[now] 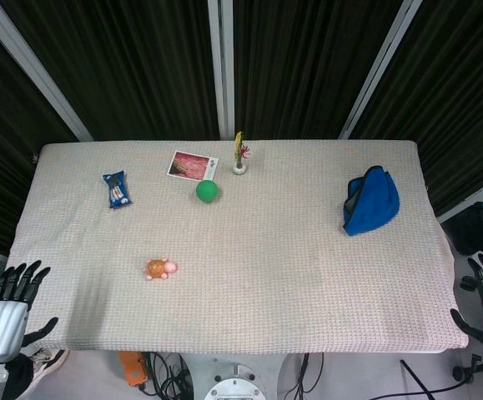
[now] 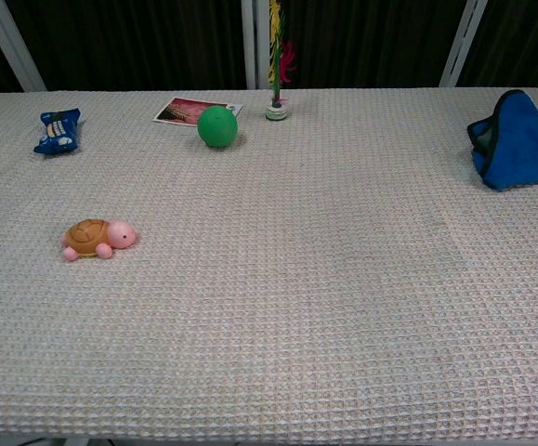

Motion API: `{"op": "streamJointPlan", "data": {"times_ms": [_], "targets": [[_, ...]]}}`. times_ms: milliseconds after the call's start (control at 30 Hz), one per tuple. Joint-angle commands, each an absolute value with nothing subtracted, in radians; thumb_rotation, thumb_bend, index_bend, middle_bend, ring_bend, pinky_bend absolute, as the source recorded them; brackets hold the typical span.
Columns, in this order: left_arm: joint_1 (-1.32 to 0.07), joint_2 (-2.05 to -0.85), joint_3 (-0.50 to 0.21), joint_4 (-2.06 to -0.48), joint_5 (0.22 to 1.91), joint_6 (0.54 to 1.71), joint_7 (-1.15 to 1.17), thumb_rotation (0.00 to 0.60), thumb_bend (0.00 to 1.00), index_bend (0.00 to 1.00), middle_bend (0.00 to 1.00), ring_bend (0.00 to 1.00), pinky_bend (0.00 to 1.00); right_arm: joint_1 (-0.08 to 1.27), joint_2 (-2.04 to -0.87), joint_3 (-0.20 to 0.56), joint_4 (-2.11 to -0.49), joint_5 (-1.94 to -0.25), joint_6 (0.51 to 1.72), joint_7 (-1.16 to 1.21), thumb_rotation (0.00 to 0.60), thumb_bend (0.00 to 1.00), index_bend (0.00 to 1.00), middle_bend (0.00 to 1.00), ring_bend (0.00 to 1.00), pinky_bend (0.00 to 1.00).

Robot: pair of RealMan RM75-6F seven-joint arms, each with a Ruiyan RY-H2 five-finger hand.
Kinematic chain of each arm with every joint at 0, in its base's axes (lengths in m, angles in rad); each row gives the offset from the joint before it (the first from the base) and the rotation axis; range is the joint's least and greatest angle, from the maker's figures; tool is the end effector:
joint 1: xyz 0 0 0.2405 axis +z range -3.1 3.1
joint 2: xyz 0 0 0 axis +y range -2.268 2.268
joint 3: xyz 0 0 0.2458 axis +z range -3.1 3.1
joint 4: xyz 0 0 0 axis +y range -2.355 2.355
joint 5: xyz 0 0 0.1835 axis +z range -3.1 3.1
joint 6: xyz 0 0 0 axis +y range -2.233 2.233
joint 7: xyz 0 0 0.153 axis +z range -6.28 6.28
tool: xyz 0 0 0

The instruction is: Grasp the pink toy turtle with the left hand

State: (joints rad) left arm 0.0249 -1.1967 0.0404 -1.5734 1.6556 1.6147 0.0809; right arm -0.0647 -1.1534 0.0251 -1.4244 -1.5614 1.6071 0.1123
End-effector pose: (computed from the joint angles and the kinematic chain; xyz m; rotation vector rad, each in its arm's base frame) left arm -0.2866 0.1379 0.1553 -1.4422 -0.8526 -0.9059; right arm -0.3289 -0.1363 0.1941 1.3163 -0.8639 0.8552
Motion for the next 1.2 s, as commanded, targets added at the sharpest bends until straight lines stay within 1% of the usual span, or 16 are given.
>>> {"op": "streamJointPlan", "data": {"times_ms": [33,233,433,567,667,800,933,1033,1200], "targets": [[0.026,-1.198,0.042,-1.571,1.659,1.618,0.078,0.6,0.15,0.11,0.04,0.0,0.0,-0.064,-1.153,0.024,-1.426,-1.561,1.604,0.112,0.6,0.15,0.0,0.0,0.0,0.0],[0.021,-1.199,0.045,-1.578,1.672,1.615,0.079,0.6,0.15,0.11,0.04,0.0,0.0,-0.064,-1.15,0.027,-1.427,-1.56,1.607,0.114,0.6,0.15,0.0,0.0,0.0,0.0],[-0.014,-1.197,0.048,-1.623,1.693,1.568,0.066,0.6,0.16,0.11,0.04,0.0,0.0,-0.065,-1.147,0.03,-1.425,-1.553,1.609,0.125,0.6,0.15,0.0,0.0,0.0,0.0],[-0.067,-1.209,0.032,-1.68,1.702,1.503,0.101,0.6,0.16,0.11,0.08,0.0,0.0,-0.064,-1.145,0.032,-1.424,-1.545,1.602,0.131,0.6,0.15,0.0,0.0,0.0,0.0],[-0.12,-1.236,0.009,-1.714,1.683,1.423,0.135,0.6,0.16,0.11,0.11,0.0,0.0,-0.062,-1.144,0.03,-1.423,-1.546,1.595,0.131,0.6,0.15,0.0,0.0,0.0,0.0],[-0.19,-1.3,-0.027,-1.729,1.61,1.306,0.156,0.6,0.17,0.11,0.14,0.0,0.0,-0.063,-1.138,0.032,-1.42,-1.54,1.594,0.138,0.6,0.15,0.0,0.0,0.0,0.0],[-0.239,-1.357,-0.057,-1.699,1.532,1.223,0.162,0.6,0.23,0.14,0.14,0.0,0.0,-0.064,-1.13,0.035,-1.419,-1.529,1.588,0.145,0.6,0.15,0.0,0.0,0.0,0.0],[-0.28,-1.42,-0.085,-1.641,1.459,1.162,0.184,0.6,0.25,0.16,0.16,0.0,0.0,-0.063,-1.129,0.037,-1.414,-1.52,1.581,0.156,0.6,0.15,0.0,0.0,0.0,0.0],[-0.317,-1.48,-0.119,-1.592,1.401,1.138,0.205,0.6,0.27,0.18,0.18,0.0,0.0,-0.062,-1.128,0.035,-1.409,-1.52,1.575,0.161,0.6,0.15,0.0,0.0,0.0,0.0]]}}
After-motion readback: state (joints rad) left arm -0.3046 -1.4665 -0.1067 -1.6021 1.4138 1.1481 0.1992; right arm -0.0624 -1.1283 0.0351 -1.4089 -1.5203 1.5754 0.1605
